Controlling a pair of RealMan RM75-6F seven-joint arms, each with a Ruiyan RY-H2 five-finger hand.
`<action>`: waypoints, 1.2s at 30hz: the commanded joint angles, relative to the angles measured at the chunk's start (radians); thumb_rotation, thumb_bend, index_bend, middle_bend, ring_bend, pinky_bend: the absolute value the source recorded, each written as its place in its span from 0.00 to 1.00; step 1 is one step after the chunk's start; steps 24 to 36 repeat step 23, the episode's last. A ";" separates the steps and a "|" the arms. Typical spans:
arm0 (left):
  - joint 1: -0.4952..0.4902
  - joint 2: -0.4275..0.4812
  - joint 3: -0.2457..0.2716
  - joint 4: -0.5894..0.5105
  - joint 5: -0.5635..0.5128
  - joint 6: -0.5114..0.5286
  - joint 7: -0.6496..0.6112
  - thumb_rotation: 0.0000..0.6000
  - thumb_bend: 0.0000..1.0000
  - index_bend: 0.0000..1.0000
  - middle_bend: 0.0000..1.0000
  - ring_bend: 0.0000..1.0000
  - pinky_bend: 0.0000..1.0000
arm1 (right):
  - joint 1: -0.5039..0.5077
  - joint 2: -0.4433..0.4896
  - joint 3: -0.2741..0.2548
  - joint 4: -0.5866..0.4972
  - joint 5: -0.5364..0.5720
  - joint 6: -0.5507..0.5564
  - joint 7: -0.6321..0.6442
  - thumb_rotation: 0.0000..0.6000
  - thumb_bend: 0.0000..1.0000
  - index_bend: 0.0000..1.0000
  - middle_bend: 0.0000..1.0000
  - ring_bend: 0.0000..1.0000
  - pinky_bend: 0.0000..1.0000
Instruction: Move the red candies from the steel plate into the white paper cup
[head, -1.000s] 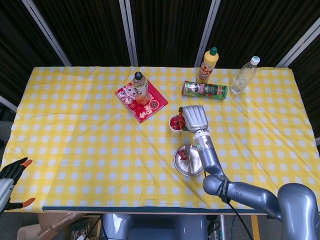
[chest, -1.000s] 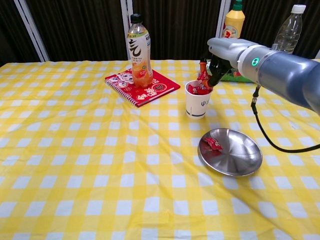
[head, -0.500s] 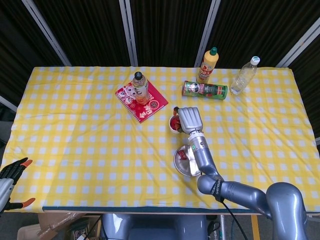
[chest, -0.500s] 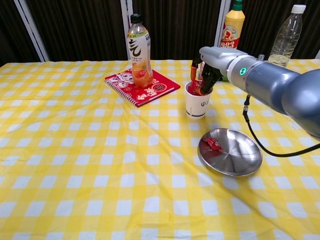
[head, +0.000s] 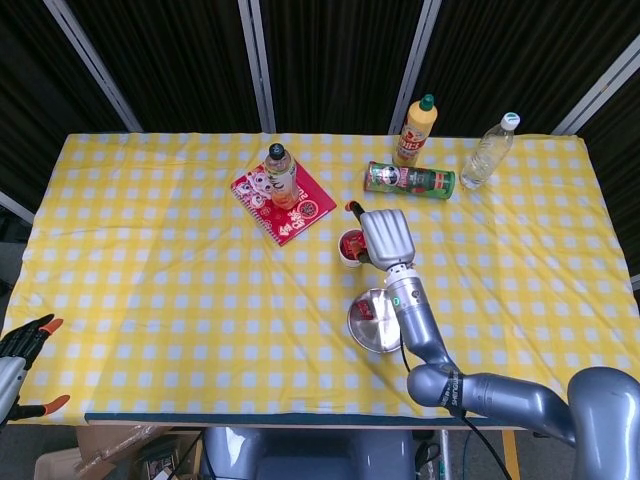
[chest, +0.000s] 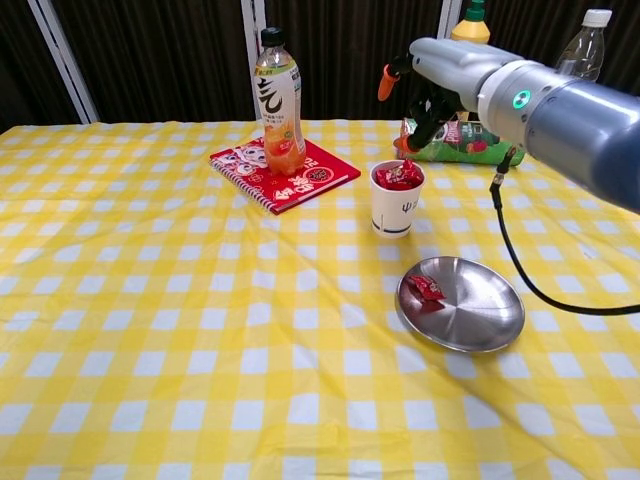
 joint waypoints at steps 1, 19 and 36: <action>0.005 -0.005 -0.003 0.005 0.003 0.012 0.002 1.00 0.07 0.00 0.00 0.00 0.00 | -0.083 0.096 -0.046 -0.156 -0.103 0.100 0.020 1.00 0.35 0.29 0.77 0.79 0.92; 0.054 -0.083 -0.068 0.122 0.053 0.215 0.115 1.00 0.06 0.00 0.00 0.00 0.00 | -0.637 0.526 -0.574 -0.358 -0.647 0.506 0.263 1.00 0.25 0.00 0.00 0.00 0.02; 0.065 -0.113 -0.089 0.167 0.065 0.271 0.161 1.00 0.06 0.00 0.00 0.00 0.00 | -0.714 0.509 -0.588 -0.268 -0.695 0.593 0.315 1.00 0.25 0.00 0.00 0.00 0.02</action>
